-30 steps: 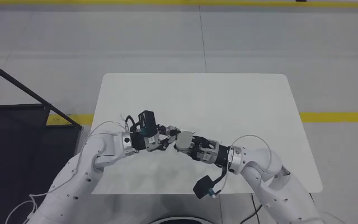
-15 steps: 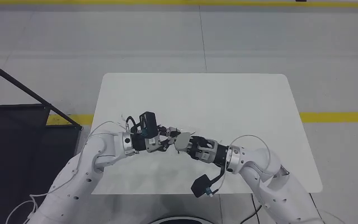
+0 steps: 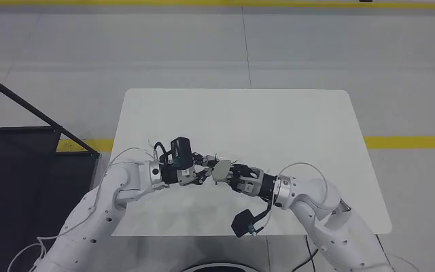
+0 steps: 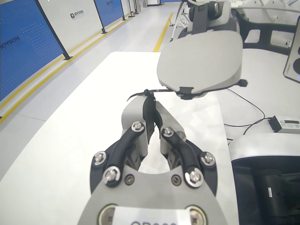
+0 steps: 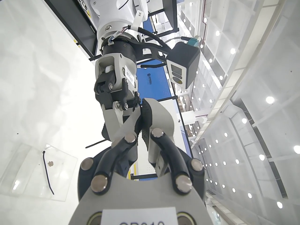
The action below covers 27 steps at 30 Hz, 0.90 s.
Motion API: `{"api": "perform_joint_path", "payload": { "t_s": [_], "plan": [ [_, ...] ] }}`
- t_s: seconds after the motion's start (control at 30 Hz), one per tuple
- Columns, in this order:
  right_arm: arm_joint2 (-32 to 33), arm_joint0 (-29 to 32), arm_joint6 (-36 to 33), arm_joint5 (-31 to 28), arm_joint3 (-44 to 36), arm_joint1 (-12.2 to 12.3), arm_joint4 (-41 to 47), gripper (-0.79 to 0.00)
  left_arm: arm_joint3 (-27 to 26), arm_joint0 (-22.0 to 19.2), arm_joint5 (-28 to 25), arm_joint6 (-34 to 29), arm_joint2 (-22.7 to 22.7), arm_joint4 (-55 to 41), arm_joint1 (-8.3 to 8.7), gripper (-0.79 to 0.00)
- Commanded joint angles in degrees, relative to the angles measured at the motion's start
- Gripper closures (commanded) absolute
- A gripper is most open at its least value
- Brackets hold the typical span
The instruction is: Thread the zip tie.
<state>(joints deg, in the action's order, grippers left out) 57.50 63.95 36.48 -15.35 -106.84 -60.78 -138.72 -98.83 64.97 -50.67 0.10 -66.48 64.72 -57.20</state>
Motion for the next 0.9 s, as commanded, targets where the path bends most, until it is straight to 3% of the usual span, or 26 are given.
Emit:
{"api": "perform_joint_path", "payload": {
  "t_s": [0.0, 0.77, 0.8, 0.87],
  "plan": [
    [-0.1, -0.1, -0.3, -0.5, 0.0, 0.0, -0.1, 0.000, -0.1, 0.1, 0.0, 0.5, 0.0, 0.5, -0.02, 0.000],
    [0.7, 1.0, -3.7, 0.9, -0.5, -0.2, 0.3, 0.000, -0.7, 1.1, 0.1, 3.8, -0.3, 4.5, -0.14, 0.000],
    [0.7, 1.0, -3.4, 0.9, -0.5, -0.2, 0.5, -0.015, -0.7, 1.2, 0.2, 3.8, -0.4, 4.5, -0.15, 0.000],
    [0.8, 1.0, -2.9, 0.8, -0.5, -0.2, 0.4, -0.280, -0.6, 1.3, 0.4, 3.9, -0.4, 4.3, -0.17, 0.000]
  ]
}}
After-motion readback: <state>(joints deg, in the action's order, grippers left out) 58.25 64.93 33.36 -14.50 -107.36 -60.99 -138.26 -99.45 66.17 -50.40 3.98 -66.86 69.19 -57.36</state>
